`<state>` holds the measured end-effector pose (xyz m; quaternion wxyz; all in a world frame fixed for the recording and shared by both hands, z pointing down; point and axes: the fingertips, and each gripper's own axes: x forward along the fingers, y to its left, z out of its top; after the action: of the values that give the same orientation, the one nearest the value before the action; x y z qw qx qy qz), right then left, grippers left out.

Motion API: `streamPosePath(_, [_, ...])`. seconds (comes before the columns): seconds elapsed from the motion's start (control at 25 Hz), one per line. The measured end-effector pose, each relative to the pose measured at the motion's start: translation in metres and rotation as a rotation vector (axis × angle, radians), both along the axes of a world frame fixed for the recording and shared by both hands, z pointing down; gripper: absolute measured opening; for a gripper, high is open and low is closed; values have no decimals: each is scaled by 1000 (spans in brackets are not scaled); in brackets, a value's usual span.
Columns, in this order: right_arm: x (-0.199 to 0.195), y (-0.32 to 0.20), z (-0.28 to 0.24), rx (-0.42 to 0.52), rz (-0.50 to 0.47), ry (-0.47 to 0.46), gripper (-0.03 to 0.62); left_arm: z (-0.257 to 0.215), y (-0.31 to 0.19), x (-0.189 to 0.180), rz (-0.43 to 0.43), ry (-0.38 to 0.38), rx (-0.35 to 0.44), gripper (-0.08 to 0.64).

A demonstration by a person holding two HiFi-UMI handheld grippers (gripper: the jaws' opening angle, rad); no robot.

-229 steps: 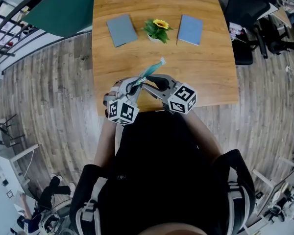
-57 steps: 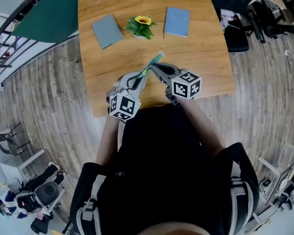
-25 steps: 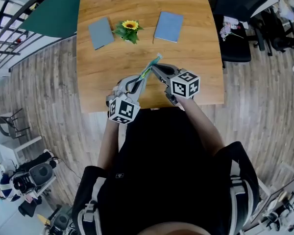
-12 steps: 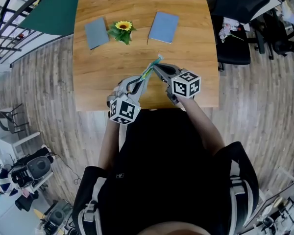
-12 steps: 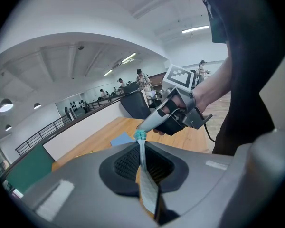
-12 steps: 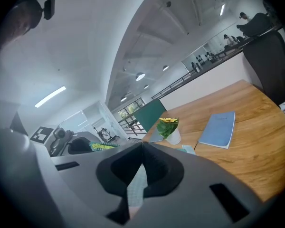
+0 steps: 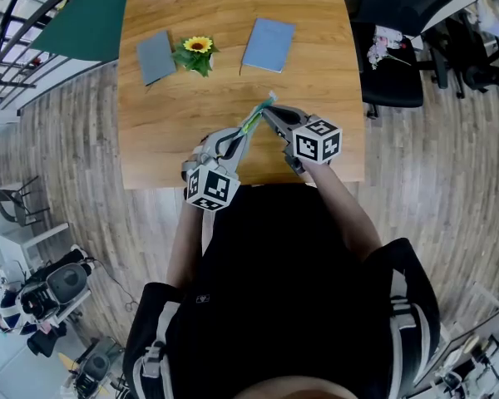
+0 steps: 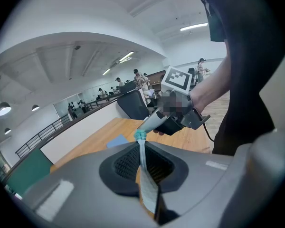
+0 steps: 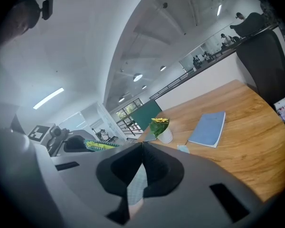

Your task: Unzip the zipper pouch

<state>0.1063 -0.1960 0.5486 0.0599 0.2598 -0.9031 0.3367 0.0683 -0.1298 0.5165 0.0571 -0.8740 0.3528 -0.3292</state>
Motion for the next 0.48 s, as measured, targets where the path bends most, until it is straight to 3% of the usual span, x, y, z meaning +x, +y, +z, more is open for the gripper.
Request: streamPosePath(0.48, [16, 4, 5, 0, 12, -3, 6, -2, 10, 11, -3, -15, -1, 14])
